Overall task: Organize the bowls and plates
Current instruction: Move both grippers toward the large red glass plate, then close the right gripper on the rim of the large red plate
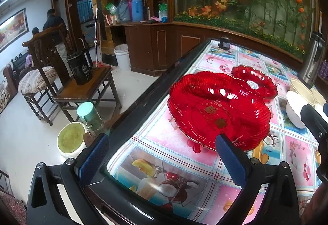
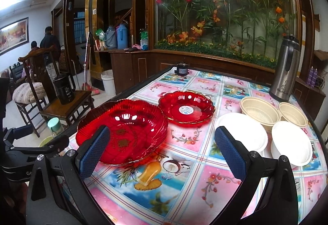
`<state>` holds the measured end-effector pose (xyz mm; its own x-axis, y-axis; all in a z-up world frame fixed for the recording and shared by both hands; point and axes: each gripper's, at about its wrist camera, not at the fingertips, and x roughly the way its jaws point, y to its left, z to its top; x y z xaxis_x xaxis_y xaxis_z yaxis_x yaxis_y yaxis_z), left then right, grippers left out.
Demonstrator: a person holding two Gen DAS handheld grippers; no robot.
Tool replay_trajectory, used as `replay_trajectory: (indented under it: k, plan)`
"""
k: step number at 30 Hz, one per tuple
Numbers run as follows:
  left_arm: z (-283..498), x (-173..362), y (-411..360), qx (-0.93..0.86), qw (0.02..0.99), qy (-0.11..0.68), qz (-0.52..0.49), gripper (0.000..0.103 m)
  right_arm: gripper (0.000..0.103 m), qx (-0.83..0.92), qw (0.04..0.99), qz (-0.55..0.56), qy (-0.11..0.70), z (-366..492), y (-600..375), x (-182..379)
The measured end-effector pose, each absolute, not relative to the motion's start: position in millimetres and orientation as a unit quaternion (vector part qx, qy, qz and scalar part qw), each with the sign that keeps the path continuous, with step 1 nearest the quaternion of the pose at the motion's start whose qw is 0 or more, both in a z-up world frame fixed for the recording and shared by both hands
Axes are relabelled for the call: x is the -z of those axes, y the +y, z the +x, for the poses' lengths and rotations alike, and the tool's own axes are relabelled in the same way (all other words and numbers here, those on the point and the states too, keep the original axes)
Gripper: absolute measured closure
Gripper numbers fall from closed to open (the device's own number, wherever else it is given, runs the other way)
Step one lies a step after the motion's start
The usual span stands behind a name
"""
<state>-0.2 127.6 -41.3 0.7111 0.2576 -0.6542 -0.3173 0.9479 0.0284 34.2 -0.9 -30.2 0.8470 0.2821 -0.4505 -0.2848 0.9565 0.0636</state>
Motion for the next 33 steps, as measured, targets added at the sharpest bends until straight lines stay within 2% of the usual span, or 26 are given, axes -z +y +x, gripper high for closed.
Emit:
replay_trajectory:
  k: [12,28,33]
  plan:
    - [9.3,53.1,127.5,-0.142,0.914,0.376,-0.051,0.0,0.0,-0.144,0.958,0.002,0.248,41.1,-0.1,37.2]
    - [22.2,64.9,132.7,-0.137,0.903,0.403,-0.061,0.0,0.0,-0.179,0.944,0.055,0.272,62.7,-11.9,51.7]
    - [28.8,61.3,142.6,-0.148,0.901,0.401,-0.071,0.0,0.0,-0.221,0.924,0.103,0.293,86.1,-11.0,52.9]
